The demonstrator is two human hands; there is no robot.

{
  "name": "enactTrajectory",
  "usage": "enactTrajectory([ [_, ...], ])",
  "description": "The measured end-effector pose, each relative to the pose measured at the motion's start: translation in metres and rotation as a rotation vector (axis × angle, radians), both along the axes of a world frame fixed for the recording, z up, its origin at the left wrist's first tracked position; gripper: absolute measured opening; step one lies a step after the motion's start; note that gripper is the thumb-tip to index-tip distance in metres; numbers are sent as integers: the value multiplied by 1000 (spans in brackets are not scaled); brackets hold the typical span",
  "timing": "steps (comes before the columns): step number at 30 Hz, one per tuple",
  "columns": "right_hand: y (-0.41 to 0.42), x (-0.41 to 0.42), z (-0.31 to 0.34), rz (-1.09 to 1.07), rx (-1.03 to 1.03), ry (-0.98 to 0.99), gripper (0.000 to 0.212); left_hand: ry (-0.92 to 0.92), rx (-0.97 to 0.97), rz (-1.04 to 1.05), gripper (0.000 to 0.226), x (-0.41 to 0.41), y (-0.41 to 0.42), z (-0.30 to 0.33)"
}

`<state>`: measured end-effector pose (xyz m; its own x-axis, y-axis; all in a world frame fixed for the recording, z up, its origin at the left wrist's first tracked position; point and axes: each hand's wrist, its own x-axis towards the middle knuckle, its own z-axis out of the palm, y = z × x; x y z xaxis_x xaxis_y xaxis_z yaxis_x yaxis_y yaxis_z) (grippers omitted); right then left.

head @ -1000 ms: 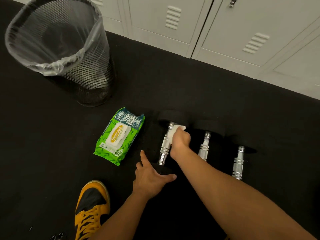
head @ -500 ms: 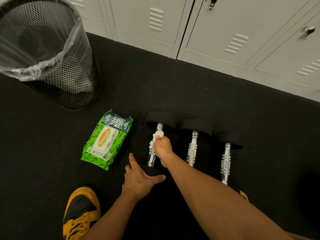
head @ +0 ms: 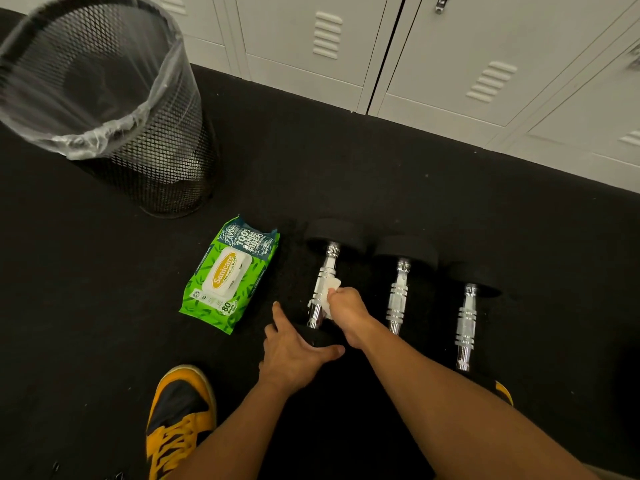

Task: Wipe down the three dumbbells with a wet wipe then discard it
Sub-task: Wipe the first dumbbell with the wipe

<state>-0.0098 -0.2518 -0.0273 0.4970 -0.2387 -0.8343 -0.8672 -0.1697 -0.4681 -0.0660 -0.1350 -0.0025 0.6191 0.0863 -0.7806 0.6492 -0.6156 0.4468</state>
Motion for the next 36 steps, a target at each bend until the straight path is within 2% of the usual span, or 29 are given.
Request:
enactTrajectory([
  [5, -11, -8, 3, 169, -19, 20, 16, 8, -7, -4, 158, 0, 1, 0],
  [8, -13, -17, 1, 182, -10, 21, 22, 6, -5, -7, 157, 0, 0, 1],
  [11, -11, -14, 0, 114, 4, 46, 25, 8, 0, -8, 157, -1, 0, 1],
  [15, -4, -2, 4, -96, -30, 68, 30, -3, 7, -4, 156, -1, 0, -1],
  [19, -12, 25, 18, -286, -80, -17, 21, -8, 3, 2, 156, -1, -1, 0],
  [24, -15, 57, 24, -516, 97, -64, 12, 3, -4, 11, 158, 0, 0, -2],
  [28, -7, 56, 18, -516, 242, -59, 15, -2, -3, 9, 159, 0, 0, -3],
  [32, -6, 46, 14, -457, 300, -57, 30, -2, -9, 10, 160, 0, 2, -5],
  [36, -7, 34, 14, -448, 319, -5, 29, 12, -13, 16, 162, 2, 4, -4],
])
